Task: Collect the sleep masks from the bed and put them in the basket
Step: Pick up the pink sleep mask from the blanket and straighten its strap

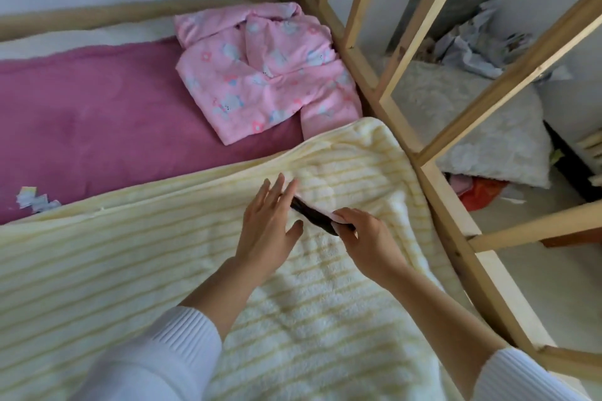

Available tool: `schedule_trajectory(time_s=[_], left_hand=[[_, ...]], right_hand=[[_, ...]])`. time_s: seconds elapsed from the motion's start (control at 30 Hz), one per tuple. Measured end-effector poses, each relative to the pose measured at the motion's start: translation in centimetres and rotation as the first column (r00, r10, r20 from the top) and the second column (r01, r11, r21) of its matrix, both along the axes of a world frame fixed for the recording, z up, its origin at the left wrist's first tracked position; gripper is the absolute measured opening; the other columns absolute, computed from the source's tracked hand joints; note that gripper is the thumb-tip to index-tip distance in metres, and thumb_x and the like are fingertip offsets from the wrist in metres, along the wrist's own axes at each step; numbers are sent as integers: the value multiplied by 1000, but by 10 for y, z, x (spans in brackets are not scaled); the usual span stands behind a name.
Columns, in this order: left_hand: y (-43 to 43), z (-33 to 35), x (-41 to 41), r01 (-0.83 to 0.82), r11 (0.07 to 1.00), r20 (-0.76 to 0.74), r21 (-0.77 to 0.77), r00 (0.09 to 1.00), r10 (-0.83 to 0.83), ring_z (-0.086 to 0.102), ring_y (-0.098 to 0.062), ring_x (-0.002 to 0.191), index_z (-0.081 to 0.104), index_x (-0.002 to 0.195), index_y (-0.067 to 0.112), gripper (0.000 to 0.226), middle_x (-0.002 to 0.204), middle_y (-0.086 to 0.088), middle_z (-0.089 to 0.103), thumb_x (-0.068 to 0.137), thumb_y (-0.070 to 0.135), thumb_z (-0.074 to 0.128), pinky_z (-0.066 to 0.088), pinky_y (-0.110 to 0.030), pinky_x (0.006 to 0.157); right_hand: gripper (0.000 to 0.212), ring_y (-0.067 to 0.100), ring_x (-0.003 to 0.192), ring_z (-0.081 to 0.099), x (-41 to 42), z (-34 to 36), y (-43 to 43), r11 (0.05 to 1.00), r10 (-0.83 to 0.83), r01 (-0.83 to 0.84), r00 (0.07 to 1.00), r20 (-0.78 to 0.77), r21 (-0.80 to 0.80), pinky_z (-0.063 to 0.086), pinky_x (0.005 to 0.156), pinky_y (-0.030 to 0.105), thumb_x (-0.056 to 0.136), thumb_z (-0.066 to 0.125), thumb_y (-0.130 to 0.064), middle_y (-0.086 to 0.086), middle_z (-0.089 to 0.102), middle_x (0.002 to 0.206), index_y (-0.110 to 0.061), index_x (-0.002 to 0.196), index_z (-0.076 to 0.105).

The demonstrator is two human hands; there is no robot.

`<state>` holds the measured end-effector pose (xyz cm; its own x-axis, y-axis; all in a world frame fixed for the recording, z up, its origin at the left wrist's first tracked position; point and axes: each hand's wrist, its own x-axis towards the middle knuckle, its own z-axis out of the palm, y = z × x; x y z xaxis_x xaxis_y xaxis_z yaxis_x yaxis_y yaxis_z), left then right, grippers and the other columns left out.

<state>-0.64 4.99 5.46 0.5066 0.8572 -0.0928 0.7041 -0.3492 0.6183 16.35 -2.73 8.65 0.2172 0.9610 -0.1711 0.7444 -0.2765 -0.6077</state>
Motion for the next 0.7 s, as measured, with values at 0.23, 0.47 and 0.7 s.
schedule_trajectory(time_s=[0.23, 0.47, 0.7], left_hand=[[-47, 119, -55, -18, 950, 174, -312, 982, 75, 62, -7, 68, 61, 71, 50, 25, 61, 23, 63, 88, 32, 58, 43, -27, 70], [-123, 219, -118, 86, 851, 241, -519, 969, 49, 62, -10, 70, 65, 82, 18, 8, 79, -5, 70, 81, 13, 59, 46, -30, 68], [-191, 271, -130, -52, 855, 371, -517, 886, 279, 68, -12, 95, 70, 94, 38, 31, 97, 10, 75, 88, 13, 52, 55, -36, 84]], right_hand=[[20, 21, 68, 61, -34, 123, -40, 997, -78, 76, 972, -222, -22, 42, 55, 26, 89, 52, -35, 6, 69, 73, -23, 85, 68], [24, 14, 62, 48, -82, 213, -95, 962, -262, 271, 874, -409, -38, 39, 59, 32, 85, 60, -24, 3, 54, 64, -1, 77, 62], [18, 17, 56, 56, -127, 269, -147, 904, -348, 427, 773, -531, 30, 44, 49, 25, 75, 53, -1, 2, 63, 57, -8, 68, 67]])
